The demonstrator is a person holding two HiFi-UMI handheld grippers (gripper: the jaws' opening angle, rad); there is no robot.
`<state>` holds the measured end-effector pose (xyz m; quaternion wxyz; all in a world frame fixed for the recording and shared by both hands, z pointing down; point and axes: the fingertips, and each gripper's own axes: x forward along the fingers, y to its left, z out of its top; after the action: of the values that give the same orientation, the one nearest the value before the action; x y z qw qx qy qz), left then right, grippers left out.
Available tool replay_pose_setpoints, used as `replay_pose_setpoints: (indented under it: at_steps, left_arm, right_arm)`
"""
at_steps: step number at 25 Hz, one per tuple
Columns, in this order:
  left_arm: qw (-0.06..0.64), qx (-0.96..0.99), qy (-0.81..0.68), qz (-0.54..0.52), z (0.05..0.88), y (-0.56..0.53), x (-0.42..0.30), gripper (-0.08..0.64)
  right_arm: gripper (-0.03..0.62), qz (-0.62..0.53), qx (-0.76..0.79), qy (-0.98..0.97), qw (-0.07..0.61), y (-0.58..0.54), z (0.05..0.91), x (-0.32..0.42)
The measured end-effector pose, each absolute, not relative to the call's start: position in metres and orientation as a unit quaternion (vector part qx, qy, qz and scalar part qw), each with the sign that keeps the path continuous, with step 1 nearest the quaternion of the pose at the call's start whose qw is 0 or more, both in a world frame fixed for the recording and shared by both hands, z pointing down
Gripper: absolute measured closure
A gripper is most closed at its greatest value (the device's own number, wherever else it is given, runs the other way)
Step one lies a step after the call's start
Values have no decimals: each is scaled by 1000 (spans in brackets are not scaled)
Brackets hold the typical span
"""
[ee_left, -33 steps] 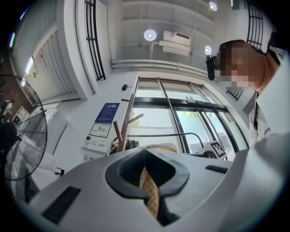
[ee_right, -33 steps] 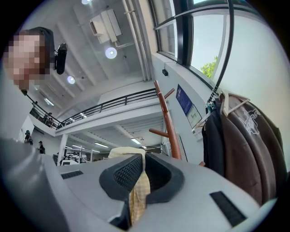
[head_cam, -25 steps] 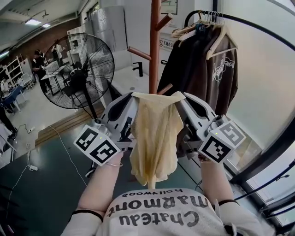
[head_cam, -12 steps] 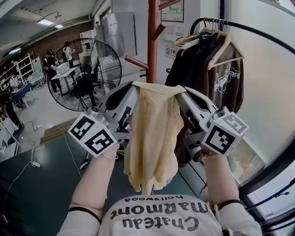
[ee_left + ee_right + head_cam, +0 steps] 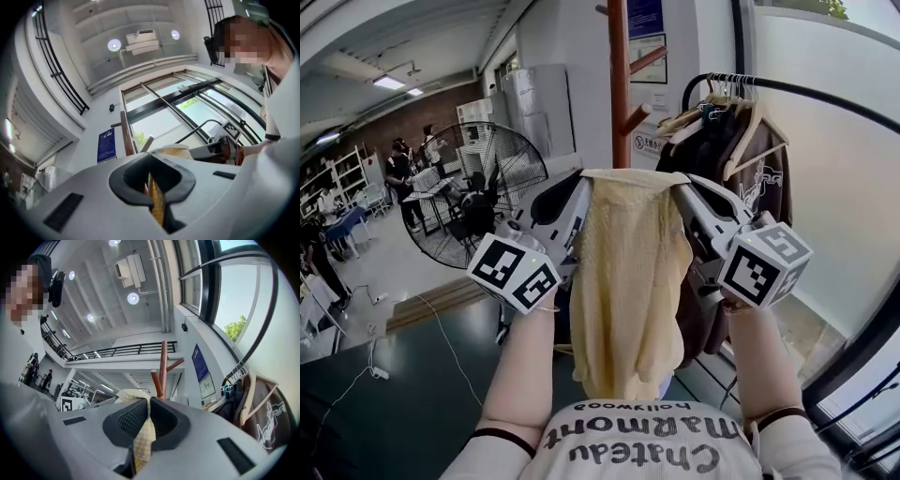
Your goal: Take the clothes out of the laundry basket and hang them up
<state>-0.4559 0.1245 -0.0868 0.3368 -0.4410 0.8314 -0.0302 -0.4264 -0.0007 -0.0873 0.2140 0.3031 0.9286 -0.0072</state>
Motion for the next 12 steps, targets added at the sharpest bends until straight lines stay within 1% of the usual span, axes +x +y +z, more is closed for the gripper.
replay_pose_setpoints:
  at_steps: [3,7,12]
  left_arm:
    - [342,-444,827,-50,-94,123,-464,546]
    - [324,-472,819,-41,-103,117,-462,546]
    - [336,-464,818,-49,-128,114,-454,546]
  right_arm:
    - [552,7,292,931,219,5,-90,-432]
    - [552,26,275,935,221,3,-93,-431]
    - [552,45,256,934,245,-3,-115,-427]
